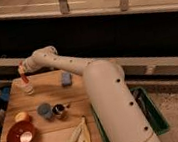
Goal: Place pepper in paper cup
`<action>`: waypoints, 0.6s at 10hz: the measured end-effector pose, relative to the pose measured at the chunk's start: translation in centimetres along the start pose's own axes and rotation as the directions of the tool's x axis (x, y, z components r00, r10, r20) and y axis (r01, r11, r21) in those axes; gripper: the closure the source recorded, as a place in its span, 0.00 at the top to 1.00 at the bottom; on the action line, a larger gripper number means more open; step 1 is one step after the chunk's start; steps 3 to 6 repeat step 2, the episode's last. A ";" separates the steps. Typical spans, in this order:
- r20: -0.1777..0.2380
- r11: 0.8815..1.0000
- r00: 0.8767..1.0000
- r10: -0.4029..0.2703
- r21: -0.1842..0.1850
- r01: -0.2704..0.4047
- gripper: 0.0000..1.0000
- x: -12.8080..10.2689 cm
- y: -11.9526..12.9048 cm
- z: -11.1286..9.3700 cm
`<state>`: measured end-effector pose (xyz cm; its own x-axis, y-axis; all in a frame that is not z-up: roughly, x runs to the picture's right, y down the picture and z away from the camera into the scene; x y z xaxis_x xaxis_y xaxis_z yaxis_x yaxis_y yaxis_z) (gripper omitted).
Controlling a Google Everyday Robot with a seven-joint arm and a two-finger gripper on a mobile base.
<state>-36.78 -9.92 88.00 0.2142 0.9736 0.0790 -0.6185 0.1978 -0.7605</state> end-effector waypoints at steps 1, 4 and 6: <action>0.003 1.000 1.000 0.007 0.004 -0.007 0.80 0.0 -0.3 -0.2; 0.002 1.000 1.000 0.007 0.004 -0.007 0.80 0.1 -0.3 -0.2; 0.002 1.000 1.000 0.007 0.004 -0.007 0.80 0.1 -0.3 -0.2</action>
